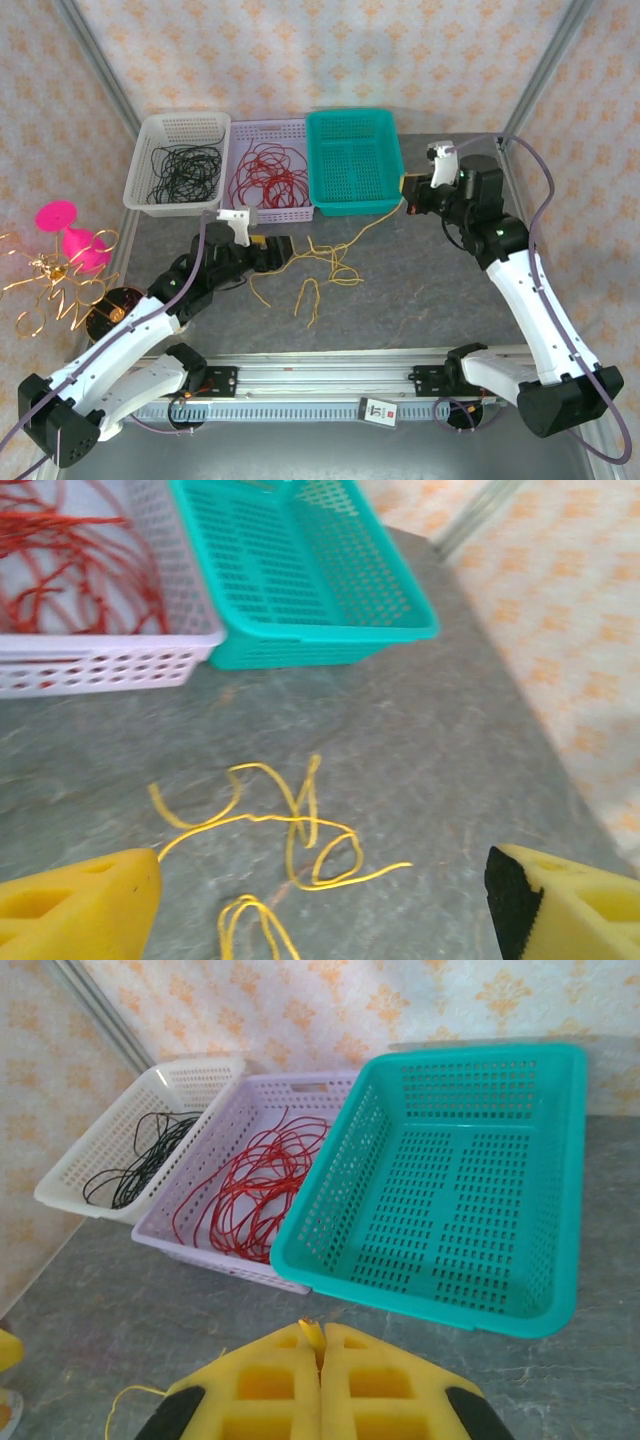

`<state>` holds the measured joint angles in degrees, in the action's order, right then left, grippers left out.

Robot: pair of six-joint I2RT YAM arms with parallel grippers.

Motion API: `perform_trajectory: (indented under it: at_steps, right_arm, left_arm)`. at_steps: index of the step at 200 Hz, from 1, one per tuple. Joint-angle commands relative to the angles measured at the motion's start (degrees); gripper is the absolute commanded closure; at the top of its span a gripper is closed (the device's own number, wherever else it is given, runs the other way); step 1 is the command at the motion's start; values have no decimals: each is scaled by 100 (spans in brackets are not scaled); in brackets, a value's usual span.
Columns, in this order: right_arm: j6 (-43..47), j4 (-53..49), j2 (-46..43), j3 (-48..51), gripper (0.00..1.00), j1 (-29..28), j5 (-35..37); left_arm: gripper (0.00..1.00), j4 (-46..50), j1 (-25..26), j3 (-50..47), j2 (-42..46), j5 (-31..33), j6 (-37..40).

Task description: Untangle the cables

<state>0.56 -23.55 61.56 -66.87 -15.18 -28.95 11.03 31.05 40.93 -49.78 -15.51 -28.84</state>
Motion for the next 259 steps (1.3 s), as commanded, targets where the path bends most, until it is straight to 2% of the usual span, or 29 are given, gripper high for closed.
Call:
perform_trajectory:
  at_steps: [1,17,42,78,106,140,189,209,230,259]
  right_arm:
    - [-215,400,-88,82,100,7,-252]
    - [-321,513,80,-57,100,6,192]
    - [-430,661,580,-521,100,11,1446]
    - [-491,856,2185,-1509,100,6,2525]
    - [-155,741,3533,-2515,100,17,3290]
    - [-93,527,4992,-3789,100,8,3207]
    - [-306,-370,6834,-5764,99,-121,3707]
    - [-616,-479,7128,-6095,96,-158,4116]
    - [-701,-303,7203,-6116,95,-198,3905]
    - [-655,-482,7441,-6235,91,-361,4090]
  left_arm:
    - [16,-454,18,171,-87,-607,179]
    - [21,-478,15,115,-177,-552,122]
    - [23,-531,21,-109,-173,-401,5]
    - [25,-702,24,-517,-116,-365,-224]
    - [29,-637,44,-680,-28,-147,-329]
    - [30,-366,81,-570,-55,11,-226]
    - [30,-135,103,-582,-36,109,-157]
    - [31,-147,107,-650,-50,129,-177]
    - [31,-210,104,-716,-37,120,-224]
    - [31,-248,103,-767,-43,152,-221]
